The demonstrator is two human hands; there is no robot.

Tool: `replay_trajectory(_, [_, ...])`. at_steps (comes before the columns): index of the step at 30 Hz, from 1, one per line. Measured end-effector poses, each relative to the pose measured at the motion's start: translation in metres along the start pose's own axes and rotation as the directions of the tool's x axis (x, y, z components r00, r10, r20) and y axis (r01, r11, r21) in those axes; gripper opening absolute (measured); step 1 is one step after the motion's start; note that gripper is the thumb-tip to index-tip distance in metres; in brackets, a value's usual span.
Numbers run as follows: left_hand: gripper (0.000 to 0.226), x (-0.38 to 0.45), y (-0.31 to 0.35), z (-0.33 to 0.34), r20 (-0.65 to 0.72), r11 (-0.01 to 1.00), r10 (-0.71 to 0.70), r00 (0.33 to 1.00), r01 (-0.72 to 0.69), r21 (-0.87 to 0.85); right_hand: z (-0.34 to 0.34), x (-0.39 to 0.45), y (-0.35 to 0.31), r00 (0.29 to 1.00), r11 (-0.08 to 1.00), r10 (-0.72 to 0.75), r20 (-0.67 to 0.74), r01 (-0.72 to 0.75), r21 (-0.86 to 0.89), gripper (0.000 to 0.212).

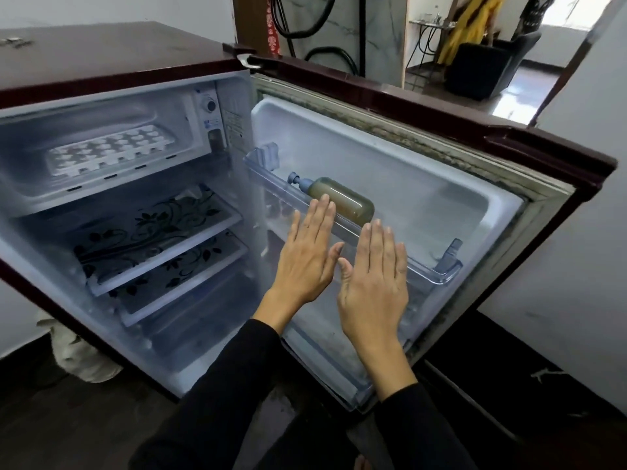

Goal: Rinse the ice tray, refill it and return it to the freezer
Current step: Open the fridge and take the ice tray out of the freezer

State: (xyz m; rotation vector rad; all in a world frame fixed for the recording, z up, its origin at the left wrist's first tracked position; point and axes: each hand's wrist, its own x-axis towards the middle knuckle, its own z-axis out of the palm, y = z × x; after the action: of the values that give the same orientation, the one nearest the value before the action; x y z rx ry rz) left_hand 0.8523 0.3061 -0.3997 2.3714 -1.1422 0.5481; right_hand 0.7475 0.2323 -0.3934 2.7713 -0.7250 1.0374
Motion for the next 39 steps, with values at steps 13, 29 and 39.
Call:
replay_trajectory(13, [0.061, 0.042, 0.050, 0.054, -0.063, 0.990, -0.142, 0.988, 0.142, -0.005, 0.051, 0.042, 0.070, 0.991, 0.992, 0.038, -0.130, -0.022, 0.122, 0.052])
replay_trajectory(29, [0.059, 0.003, 0.036, 0.053, -0.131, 0.894, -0.444, 0.886, 0.428, -0.137, 0.052, 0.085, 0.074, 0.968, 0.688, 0.249, -0.032, -0.154, 0.709, 0.059])
replay_trajectory(39, [0.055, -0.051, -0.083, -0.016, -0.275, 0.555, -0.832, 0.483, 0.704, -0.443, 0.075, 0.131, -0.110, 0.910, 0.220, -0.210, 0.357, -0.312, 0.924, 0.039])
